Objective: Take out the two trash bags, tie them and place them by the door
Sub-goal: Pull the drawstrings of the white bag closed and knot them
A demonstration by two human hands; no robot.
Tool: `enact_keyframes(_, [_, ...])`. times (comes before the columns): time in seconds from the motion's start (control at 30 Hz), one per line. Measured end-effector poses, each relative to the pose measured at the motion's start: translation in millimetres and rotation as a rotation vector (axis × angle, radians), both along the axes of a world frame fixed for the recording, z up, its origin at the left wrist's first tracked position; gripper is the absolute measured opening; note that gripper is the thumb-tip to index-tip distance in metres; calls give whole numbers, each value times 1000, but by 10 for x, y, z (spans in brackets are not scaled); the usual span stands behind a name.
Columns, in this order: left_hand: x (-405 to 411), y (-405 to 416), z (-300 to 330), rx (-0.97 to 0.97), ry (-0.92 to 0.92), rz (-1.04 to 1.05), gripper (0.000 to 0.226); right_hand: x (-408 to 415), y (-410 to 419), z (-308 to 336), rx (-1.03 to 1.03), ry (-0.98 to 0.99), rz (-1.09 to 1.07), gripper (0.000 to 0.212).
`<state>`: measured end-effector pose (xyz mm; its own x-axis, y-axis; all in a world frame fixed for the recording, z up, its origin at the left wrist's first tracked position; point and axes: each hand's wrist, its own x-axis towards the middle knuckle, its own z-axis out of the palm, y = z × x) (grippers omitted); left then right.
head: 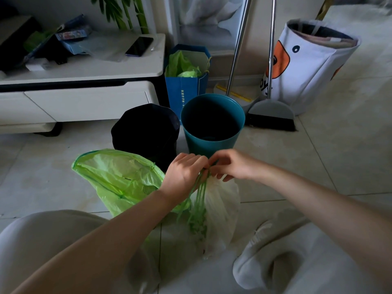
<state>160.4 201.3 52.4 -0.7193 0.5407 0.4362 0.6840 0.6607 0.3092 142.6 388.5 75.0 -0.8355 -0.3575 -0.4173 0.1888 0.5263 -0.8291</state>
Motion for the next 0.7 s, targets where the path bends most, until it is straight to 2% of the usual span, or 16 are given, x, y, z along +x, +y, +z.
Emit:
enact_keyframes(0.23, [12,-11,-32,78,-206,-60,16,-46,70,66,128,-3,129,9])
enact_keyframes(0.3, [9,-18,-36,113,-252,-74,14,-23,55,76,243,83,224,12])
enact_keyframes(0.37, [30,5,-20,132,-271,-116,15,25,42,61,438,294,312,18])
enact_keyframes(0.43, [55,36,4,148,-268,-145,14,47,61,8,622,644,378,18])
enact_keyframes(0.47, [63,43,11,155,-259,-143,13,40,70,-13,683,800,397,18])
enact_keyframes(0.53, [59,37,29,163,-250,-118,11,5,88,-5,727,959,373,22])
enact_keyframes(0.63, [26,-11,34,185,-257,-70,12,-64,169,94,715,978,286,25])
enact_keyframes(0.7, [16,-36,23,186,-268,-51,12,-94,280,145,762,854,235,25])
